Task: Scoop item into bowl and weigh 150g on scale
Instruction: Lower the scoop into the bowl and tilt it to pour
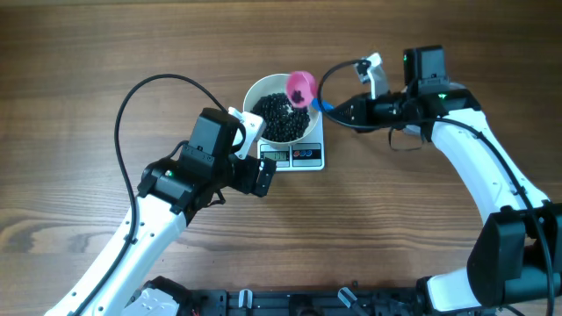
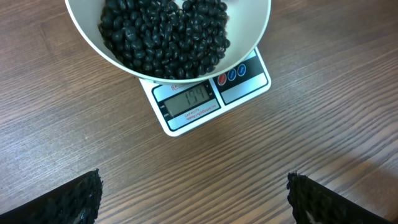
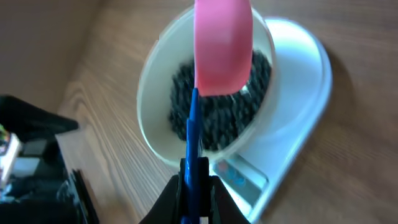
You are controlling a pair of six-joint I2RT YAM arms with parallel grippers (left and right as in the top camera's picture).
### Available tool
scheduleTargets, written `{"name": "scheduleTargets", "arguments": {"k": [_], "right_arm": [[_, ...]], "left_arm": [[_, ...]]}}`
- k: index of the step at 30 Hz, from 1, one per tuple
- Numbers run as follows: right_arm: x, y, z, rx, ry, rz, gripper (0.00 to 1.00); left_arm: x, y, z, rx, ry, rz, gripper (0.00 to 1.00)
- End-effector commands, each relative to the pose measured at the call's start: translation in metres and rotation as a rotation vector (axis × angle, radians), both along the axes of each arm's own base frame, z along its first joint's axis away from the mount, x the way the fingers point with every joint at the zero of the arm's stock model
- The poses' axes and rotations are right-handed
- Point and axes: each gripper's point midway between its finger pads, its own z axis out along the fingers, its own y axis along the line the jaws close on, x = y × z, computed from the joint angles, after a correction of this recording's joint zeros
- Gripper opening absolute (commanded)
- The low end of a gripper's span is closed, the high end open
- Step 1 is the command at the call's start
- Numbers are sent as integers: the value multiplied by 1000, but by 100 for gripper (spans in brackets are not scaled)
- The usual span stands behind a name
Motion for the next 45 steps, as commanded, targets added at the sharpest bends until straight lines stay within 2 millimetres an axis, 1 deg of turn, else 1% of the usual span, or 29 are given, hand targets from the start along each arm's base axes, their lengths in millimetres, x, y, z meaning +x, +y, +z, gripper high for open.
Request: {"name": "scheduleTargets", "arguments": {"k": [1,5,9,10,17,21,26,29,33,35,37,45], "right_arm": [[5,-8,-9,-83,-45,17,4],[7,-11,-12,-108,-51,4,4],[18,-31,-25,-237,-64,-66,4],[19,-32,-25,-248,-68,-71,4],[25,-31,-21,-234,-91,-81,4],[20,-19,-14,-161,-88,-44,4],[24,-7,-9,-143,-106,-45,4],[23,10,-7,-129,-129,-19,4],[20,28,-12,-129,-137,26,4],[18,33,-17,-131,-130,37,4],[20,33,-19,-129,-119,26,4],[30,35,-14,-125,-167,12,4]], "left_arm": [[4,-2,6,-3,-17,2,100],[4,-2,6,-3,-17,2,100],[4,-2,6,-3,-17,2,100],[4,-2,6,-3,-17,2,100],[4,-2,6,-3,-17,2,100],[4,-2,6,-3,-16,2,100],[4,-2,6,-3,-17,2,100],[4,-2,6,-3,-17,2,100],[4,-2,6,-3,-17,2,100],[4,-2,6,-3,-17,2,100],[4,-2,6,-3,-17,2,100],[4,-2,6,-3,-16,2,100]]}}
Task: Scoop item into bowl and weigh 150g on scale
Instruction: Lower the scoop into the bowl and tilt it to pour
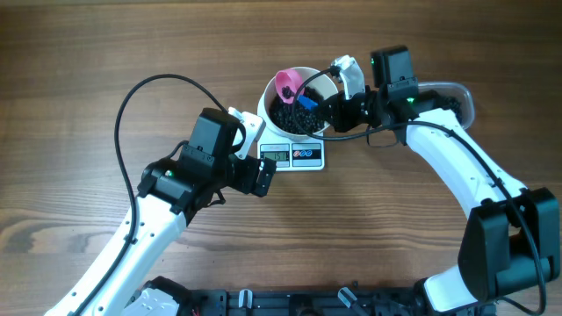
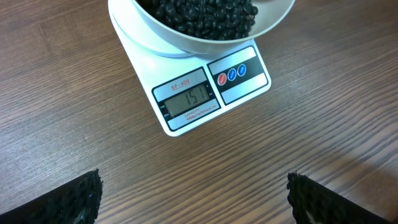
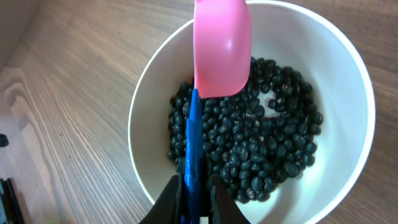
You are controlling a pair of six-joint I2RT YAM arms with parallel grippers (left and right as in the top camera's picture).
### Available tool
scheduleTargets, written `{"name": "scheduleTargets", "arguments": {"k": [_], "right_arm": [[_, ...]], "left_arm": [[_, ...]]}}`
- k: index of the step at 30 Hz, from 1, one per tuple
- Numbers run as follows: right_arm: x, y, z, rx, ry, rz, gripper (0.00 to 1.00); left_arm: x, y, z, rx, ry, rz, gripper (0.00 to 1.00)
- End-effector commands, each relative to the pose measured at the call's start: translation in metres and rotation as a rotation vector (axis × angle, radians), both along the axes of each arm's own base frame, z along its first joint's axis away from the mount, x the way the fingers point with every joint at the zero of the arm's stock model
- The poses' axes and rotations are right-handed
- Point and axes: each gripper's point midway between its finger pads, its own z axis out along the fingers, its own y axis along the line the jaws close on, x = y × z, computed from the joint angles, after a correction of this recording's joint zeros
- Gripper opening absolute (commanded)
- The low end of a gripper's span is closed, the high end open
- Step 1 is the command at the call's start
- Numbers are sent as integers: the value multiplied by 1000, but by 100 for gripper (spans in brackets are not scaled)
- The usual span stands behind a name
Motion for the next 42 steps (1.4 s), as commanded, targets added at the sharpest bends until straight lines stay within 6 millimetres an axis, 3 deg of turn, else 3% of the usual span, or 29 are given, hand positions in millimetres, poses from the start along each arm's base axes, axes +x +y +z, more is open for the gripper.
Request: {"name": "scheduleTargets", "arguments": {"k": [1,9,42], "right_arm": [[8,4,4,13,-23,-2,4],[3,21,1,15,-31,39,4],[-6,30,6,76,6,71,4]], "left_arm": [[4,-2,6,-3,-17,2,100],[4,-2,6,-3,-17,3,100],[4,-2,6,-3,-17,2,100]]}}
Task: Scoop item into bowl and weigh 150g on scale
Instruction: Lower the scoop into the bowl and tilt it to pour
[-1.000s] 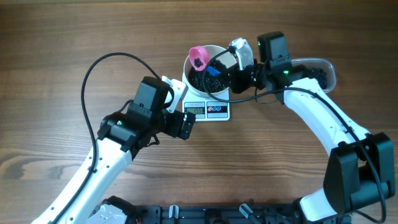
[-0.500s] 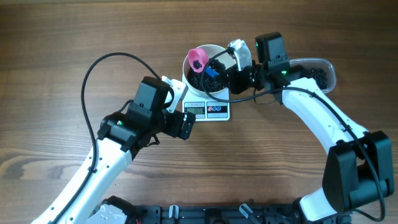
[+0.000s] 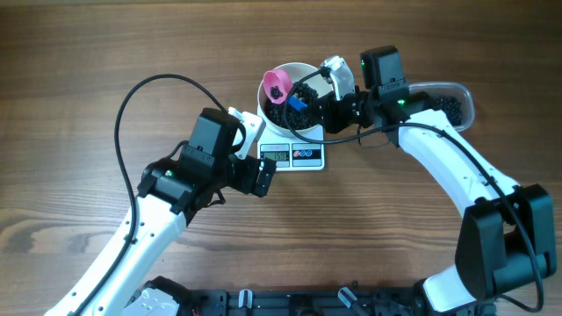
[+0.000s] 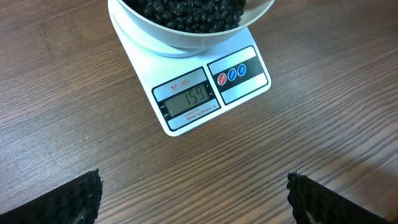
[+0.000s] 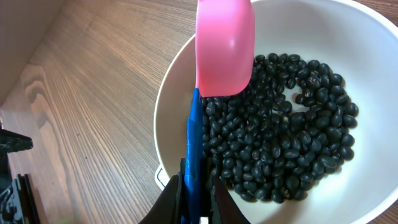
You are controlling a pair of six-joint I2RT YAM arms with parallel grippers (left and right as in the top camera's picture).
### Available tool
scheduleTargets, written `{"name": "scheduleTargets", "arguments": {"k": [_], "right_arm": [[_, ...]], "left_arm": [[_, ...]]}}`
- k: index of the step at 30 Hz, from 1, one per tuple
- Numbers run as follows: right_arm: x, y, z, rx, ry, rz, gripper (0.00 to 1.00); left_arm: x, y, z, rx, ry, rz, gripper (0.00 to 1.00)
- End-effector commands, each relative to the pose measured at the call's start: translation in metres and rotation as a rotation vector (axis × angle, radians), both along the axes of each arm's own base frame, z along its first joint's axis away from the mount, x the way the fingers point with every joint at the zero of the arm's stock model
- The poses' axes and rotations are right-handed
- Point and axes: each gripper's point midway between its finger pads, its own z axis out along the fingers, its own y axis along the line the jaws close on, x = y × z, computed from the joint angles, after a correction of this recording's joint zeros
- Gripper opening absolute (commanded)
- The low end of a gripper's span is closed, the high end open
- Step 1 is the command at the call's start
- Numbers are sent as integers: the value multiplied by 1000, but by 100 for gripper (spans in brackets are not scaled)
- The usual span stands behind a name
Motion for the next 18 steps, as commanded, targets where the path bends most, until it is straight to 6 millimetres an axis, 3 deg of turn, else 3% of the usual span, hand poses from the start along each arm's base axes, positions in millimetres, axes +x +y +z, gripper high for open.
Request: {"name": "scheduleTargets", "arguments": {"k": [1,18], "right_arm": [[-1,8,3,29,9,27,4],[-4,17,4,29,-6,48,4]], "left_arm": [[4,-2,6,-3,-17,2,100],[4,-2,6,-3,-17,2,100]]}}
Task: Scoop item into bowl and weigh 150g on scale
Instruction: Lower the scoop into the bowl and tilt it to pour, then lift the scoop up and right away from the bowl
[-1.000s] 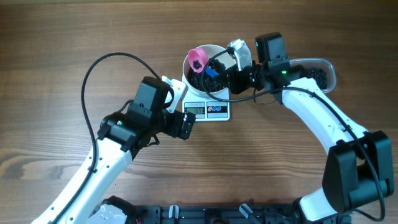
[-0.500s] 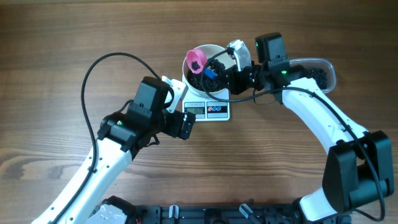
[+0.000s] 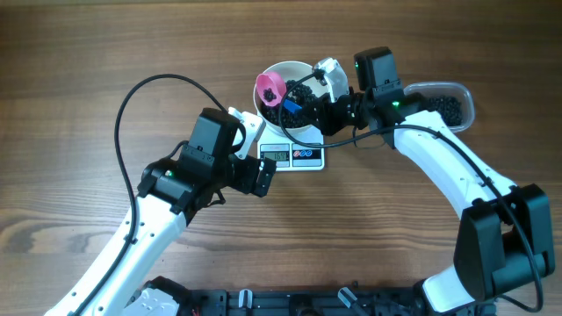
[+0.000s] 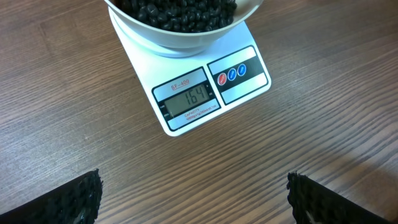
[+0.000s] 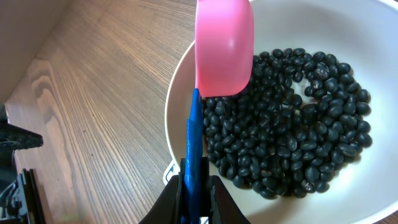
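Note:
A white bowl (image 3: pixel 303 72) of black beans (image 5: pixel 292 118) stands on the white digital scale (image 4: pixel 205 93), whose display reads 164. My right gripper (image 5: pixel 194 186) is shut on the blue handle of a scoop (image 5: pixel 194 134); its pink cup (image 3: pixel 269 88) sits over the bowl's left rim, its back toward the wrist camera. My left gripper (image 4: pixel 193 196) hangs open over bare wood in front of the scale, fingertips (image 4: pixel 78 199) wide apart with nothing between them.
A clear container (image 3: pixel 448 101) holding more black beans lies at the right, behind my right arm. The wooden table (image 3: pixel 88 70) stretches all round. My left arm (image 3: pixel 167 197) crosses the lower left of the overhead view.
The scale's reading has gone from 159 to 164. The scoop's pink cup has shifted a little further left over the bowl's rim. My left gripper has not moved.
The scoop was first held over the bowl from the right while the scale read about 154. Then my right gripper was closer, the scoop down among the beans, and the bowl had shifted on the scale, reading 151. Later it read 159, now 164.

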You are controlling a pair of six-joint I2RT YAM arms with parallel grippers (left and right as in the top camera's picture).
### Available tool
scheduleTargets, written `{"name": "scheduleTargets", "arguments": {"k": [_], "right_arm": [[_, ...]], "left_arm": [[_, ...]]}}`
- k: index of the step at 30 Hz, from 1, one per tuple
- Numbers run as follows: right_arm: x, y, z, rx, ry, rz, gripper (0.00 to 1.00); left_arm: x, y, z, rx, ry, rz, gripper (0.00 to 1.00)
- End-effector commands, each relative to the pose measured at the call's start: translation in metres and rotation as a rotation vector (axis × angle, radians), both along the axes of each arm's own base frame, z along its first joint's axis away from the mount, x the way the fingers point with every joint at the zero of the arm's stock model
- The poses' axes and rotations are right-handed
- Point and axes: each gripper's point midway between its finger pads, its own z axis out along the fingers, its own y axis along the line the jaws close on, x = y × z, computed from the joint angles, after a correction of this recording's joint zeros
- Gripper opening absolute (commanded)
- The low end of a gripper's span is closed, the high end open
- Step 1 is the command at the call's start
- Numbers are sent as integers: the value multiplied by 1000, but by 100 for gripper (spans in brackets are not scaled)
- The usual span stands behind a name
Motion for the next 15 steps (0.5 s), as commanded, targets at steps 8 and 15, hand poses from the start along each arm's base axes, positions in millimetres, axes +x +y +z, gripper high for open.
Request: {"name": "scheduleTargets", "arguments": {"k": [8,15], "right_arm": [[2,5,8,26,-11,15,4],[6,-3,30,43,-69,-2,4]], "left_arm": [[4,-2,6,-3,-17,2,100],[4,-2,6,-3,-17,2,100]]}}
